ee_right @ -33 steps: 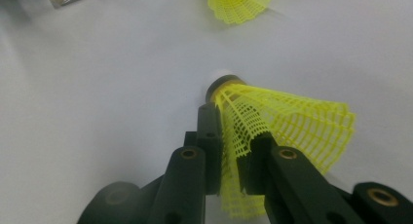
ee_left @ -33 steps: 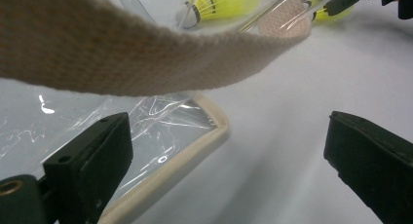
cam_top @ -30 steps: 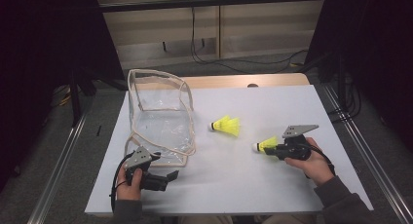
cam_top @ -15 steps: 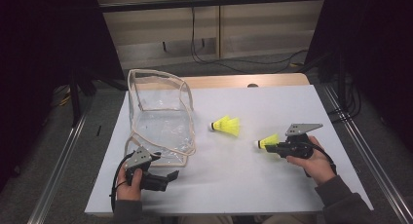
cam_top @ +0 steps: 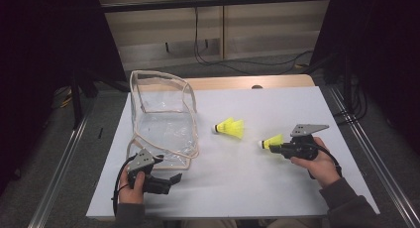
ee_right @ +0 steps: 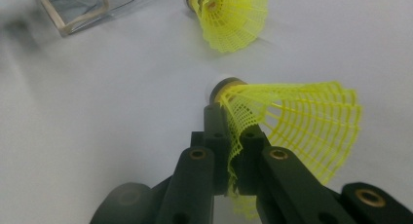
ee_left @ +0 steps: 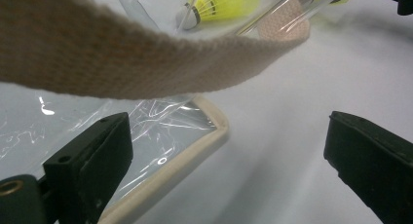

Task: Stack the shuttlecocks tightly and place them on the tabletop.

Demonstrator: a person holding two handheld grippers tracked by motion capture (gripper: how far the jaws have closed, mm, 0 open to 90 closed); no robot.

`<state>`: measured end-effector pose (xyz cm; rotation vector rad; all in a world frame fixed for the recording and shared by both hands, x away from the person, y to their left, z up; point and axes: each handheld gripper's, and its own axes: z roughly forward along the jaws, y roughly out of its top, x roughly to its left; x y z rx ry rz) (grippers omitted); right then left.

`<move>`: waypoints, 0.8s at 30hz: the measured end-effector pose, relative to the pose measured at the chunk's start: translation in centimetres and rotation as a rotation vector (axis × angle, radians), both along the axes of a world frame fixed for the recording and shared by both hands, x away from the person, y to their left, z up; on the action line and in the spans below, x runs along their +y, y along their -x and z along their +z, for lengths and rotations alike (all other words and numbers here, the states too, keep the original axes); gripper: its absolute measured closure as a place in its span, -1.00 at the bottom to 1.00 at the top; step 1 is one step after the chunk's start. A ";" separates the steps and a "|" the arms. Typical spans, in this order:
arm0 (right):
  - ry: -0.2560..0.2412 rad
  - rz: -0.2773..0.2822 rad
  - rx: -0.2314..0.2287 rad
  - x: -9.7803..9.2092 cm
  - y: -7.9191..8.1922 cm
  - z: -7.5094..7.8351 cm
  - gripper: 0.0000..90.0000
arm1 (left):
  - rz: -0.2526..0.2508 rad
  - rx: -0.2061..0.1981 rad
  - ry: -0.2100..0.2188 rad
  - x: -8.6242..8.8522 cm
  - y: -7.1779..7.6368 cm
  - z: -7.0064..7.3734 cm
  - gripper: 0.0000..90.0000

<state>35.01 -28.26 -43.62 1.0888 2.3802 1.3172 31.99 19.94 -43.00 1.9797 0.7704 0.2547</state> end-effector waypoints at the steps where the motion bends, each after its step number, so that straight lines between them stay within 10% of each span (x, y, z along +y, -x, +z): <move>1: 0.002 0.000 0.000 0.0 0.0 0.0 0.93 | 0.001 0.000 0.001 0.0 0.0 0.0 -0.91; 24: -0.011 -0.029 -0.025 0.7 -0.9 0.5 0.93 | 0.003 0.004 -0.002 0.0 -0.1 0.0 -0.91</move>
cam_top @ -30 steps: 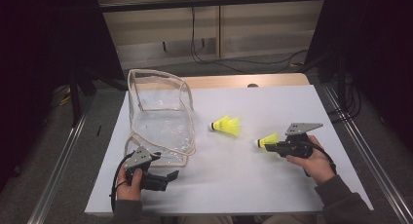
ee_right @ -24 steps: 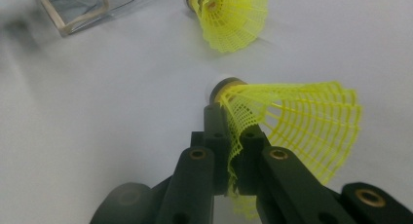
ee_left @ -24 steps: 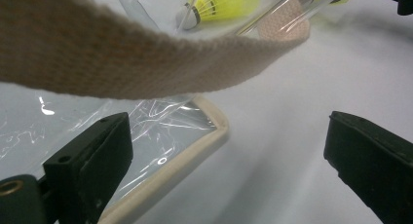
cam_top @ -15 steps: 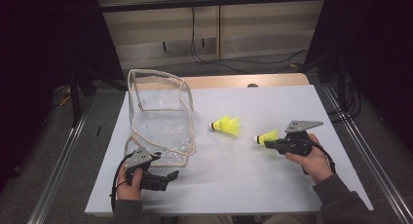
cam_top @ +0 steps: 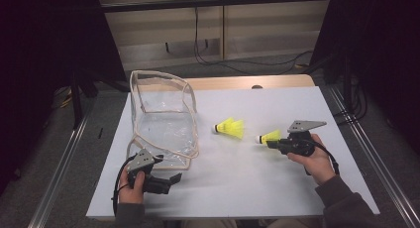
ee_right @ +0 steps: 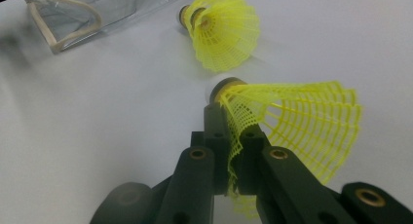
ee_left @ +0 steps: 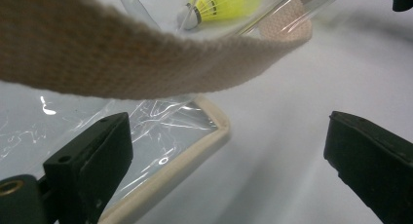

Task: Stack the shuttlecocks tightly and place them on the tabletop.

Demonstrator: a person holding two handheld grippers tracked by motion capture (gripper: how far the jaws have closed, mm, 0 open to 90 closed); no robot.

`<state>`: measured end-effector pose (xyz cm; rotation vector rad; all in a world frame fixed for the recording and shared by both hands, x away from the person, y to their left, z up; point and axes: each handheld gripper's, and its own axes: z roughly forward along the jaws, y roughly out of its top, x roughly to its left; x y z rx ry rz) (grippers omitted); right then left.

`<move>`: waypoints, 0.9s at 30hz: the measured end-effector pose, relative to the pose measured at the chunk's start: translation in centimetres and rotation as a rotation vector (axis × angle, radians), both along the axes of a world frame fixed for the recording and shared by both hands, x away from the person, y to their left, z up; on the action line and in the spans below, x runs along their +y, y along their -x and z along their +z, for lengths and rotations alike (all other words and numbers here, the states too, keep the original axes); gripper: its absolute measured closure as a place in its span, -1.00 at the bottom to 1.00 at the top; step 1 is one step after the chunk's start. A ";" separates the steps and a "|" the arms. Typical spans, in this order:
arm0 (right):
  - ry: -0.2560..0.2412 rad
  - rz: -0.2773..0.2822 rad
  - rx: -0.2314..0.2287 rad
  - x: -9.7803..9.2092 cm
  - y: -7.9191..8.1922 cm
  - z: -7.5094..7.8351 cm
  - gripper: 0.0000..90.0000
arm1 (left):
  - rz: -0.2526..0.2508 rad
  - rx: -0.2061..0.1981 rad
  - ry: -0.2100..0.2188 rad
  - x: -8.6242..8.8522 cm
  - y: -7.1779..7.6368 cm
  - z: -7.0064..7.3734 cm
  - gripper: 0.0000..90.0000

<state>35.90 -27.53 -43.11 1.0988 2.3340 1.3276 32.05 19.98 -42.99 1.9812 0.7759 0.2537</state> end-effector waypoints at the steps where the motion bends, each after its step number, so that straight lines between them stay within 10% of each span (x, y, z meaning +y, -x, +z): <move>1: -0.002 -0.002 -0.004 0.0 -0.1 0.0 0.93 | -0.001 0.001 0.000 0.0 0.0 0.0 -0.91; 27: 0.001 -0.016 -0.021 1.2 -1.2 0.1 0.93 | -0.001 0.001 -0.001 0.0 -0.1 -0.1 -0.91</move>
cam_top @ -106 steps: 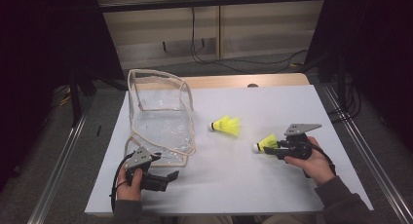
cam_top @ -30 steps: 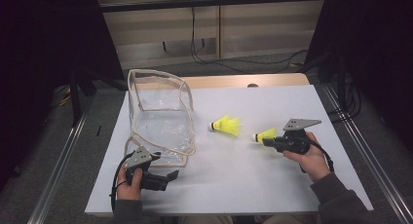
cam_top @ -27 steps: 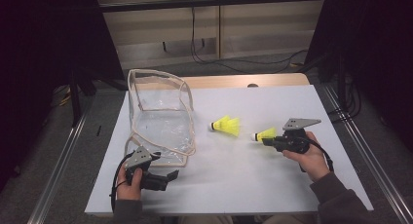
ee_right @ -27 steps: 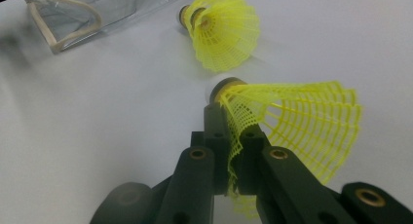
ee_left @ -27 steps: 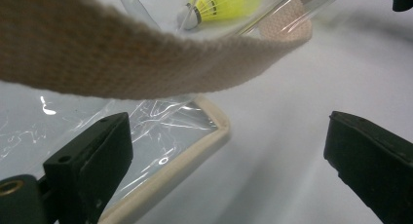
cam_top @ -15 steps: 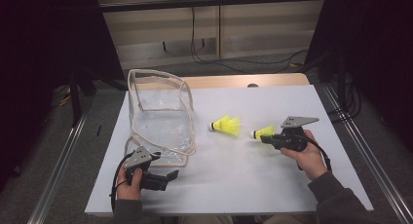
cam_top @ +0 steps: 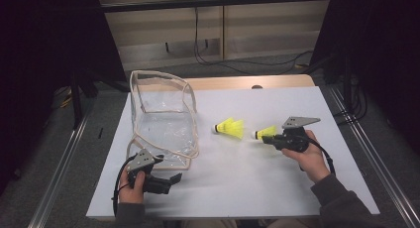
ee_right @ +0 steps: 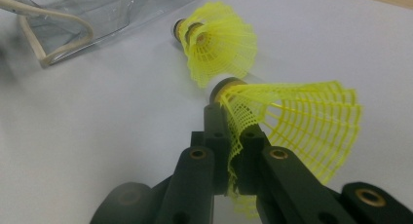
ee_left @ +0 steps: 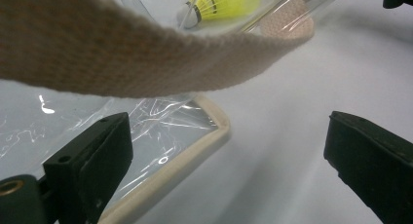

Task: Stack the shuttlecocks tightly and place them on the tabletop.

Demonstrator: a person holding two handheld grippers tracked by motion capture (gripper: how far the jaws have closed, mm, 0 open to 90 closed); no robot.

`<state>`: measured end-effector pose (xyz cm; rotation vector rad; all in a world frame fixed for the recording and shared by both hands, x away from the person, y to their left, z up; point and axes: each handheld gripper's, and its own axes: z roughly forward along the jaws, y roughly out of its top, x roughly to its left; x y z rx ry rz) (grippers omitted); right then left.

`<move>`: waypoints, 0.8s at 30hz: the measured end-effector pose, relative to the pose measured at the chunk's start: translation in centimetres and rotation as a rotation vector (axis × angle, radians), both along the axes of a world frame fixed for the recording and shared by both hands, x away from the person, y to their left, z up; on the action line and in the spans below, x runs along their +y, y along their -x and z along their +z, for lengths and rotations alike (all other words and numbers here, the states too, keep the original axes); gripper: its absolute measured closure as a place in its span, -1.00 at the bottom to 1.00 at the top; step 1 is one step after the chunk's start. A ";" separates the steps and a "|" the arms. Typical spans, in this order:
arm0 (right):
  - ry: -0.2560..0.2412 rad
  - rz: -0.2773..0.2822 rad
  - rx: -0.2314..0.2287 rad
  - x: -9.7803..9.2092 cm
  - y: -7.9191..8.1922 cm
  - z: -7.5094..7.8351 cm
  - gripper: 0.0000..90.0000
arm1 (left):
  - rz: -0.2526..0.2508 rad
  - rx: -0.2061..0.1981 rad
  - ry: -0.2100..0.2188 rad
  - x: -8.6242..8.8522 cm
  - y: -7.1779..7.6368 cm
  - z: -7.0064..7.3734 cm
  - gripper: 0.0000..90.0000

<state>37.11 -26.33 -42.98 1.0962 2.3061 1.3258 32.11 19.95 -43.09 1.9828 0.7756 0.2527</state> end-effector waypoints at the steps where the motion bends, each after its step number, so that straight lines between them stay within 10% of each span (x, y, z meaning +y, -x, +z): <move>1: -0.002 0.001 0.000 0.0 0.0 0.0 0.93 | -0.001 0.001 0.001 0.0 0.0 0.0 -0.91; 24: -0.015 -0.002 -0.007 0.7 -1.0 0.1 0.93 | -0.001 0.002 0.001 0.0 0.0 0.0 -0.91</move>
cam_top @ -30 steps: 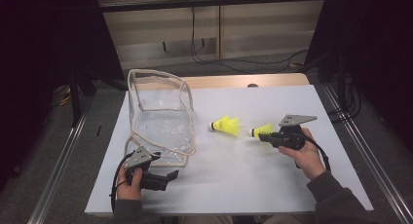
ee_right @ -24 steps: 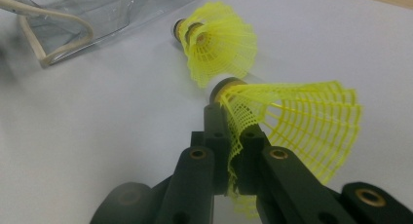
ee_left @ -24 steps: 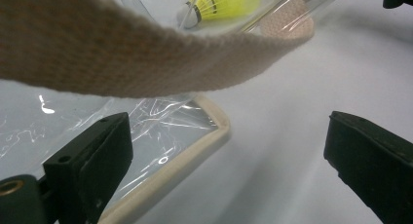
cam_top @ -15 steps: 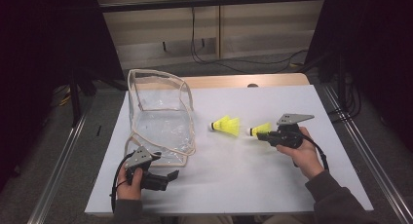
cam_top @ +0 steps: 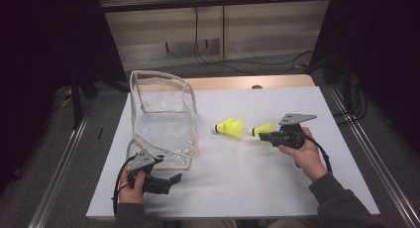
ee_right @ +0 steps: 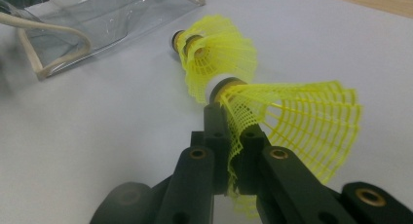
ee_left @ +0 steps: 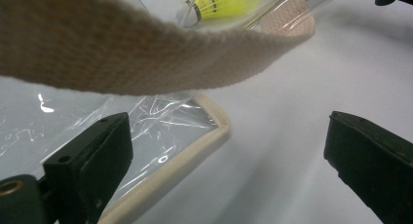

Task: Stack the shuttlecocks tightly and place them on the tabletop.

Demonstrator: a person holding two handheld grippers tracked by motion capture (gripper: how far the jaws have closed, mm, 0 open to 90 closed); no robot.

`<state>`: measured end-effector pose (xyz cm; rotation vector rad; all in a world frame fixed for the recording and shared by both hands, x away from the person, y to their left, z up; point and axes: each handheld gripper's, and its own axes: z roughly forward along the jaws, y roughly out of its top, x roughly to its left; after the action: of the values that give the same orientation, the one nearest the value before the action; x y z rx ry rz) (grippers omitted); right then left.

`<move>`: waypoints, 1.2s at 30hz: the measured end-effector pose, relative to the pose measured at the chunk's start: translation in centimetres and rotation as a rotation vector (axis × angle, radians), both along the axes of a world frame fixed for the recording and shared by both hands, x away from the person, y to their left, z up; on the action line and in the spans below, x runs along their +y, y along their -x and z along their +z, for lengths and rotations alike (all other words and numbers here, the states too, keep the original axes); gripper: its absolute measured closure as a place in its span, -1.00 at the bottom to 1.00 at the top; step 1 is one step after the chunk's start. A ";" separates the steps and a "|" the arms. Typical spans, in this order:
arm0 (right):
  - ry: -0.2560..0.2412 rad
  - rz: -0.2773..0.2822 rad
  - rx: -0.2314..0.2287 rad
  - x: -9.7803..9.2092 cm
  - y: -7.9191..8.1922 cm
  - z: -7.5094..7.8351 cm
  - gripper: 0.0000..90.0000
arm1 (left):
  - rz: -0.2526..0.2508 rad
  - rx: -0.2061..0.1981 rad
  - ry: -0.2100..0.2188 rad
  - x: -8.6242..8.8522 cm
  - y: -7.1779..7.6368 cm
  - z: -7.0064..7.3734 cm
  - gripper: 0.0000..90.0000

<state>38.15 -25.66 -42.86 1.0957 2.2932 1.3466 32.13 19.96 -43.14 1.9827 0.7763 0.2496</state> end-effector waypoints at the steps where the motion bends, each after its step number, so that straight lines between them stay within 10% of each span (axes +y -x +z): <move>1: -0.001 -0.003 -0.002 0.0 0.0 0.0 0.93 | -0.001 0.000 -0.001 0.0 0.0 0.0 -0.91; 36: 0.000 0.011 -0.012 1.5 -1.2 0.1 0.93 | 0.001 0.003 -0.002 0.0 0.0 0.0 -0.91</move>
<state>39.35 -24.18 -42.78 1.0737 2.2942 1.3538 32.12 19.94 -43.19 1.9851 0.7793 0.2481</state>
